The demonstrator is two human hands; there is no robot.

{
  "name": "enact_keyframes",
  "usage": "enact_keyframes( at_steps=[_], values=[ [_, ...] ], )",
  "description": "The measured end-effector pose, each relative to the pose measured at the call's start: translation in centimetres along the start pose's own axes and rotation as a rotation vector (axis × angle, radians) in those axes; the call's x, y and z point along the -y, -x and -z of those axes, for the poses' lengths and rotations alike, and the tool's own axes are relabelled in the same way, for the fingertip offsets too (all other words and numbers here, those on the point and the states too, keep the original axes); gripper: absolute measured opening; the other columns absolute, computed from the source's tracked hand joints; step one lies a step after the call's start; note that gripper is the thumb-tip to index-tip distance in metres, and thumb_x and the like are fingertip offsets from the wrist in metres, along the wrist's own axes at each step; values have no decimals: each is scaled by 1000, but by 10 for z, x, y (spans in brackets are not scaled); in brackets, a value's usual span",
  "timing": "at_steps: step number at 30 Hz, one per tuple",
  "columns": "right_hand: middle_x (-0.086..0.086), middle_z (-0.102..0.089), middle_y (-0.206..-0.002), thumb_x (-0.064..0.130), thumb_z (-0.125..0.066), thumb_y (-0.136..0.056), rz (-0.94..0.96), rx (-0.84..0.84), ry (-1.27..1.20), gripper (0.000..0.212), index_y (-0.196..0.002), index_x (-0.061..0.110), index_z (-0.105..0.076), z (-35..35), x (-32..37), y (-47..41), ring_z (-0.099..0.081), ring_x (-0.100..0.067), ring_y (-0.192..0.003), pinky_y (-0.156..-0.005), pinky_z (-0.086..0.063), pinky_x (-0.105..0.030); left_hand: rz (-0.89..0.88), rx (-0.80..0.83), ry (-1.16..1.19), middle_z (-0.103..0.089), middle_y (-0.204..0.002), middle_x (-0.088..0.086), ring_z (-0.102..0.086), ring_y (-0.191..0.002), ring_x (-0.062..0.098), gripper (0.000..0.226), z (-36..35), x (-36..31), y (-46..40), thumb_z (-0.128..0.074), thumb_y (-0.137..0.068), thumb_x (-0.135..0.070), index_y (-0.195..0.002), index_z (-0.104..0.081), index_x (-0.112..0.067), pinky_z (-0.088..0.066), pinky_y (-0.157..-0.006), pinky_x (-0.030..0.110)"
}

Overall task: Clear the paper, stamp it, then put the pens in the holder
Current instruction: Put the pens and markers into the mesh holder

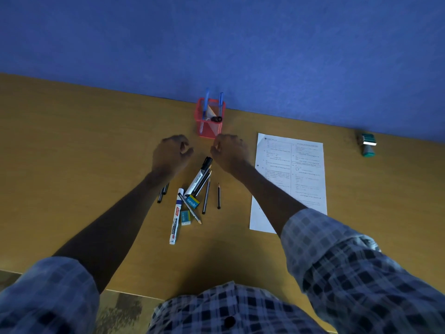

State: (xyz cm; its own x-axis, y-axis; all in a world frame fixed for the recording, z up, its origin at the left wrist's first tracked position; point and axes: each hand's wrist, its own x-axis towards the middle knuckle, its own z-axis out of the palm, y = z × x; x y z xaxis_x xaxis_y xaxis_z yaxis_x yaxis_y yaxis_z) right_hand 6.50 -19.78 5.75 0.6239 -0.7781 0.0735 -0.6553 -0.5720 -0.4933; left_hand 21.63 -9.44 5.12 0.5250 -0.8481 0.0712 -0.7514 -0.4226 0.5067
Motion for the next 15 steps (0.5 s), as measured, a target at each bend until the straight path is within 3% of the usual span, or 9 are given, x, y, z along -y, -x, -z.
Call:
enact_keyframes(
  at_steps=[4,9,11,15],
  values=[
    [-10,-70,-94,34,-63,-87,-182,182,-15,24,-95,12,-72,-17,0,18,-65,-30,-86,-67,-47,-29,11,209,36,-70,-95,5,-65,-86,23,34,-15,-9,15,-71,-85,-32,-113,-67,-12,-52,-73,31],
    [-15,-71,-96,34,-59,-89,-294,197,-48,27,-99,12,-72,-32,6,30,-67,-38,-91,-67,-50,-34,-36,261,10,-68,-84,15,-63,-80,35,19,-29,-22,22,-65,-87,-24,-84,-67,-5,-48,-66,38],
    [-14,-71,-97,32,-61,-88,-322,196,-76,24,-99,13,-72,-35,8,31,-67,-37,-91,-69,-54,-37,-29,288,-17,-67,-81,14,-62,-78,36,14,-30,-23,21,-64,-85,-21,-82,-65,-7,-46,-62,37],
    [-14,-70,-95,28,-63,-84,-338,185,-120,19,-95,13,-70,-37,14,29,-66,-38,-90,-65,-51,-36,-17,303,-38,-53,-69,8,-57,-71,37,19,-26,-21,17,-63,-83,-17,-74,-47,-15,-34,-58,33]
  ],
)
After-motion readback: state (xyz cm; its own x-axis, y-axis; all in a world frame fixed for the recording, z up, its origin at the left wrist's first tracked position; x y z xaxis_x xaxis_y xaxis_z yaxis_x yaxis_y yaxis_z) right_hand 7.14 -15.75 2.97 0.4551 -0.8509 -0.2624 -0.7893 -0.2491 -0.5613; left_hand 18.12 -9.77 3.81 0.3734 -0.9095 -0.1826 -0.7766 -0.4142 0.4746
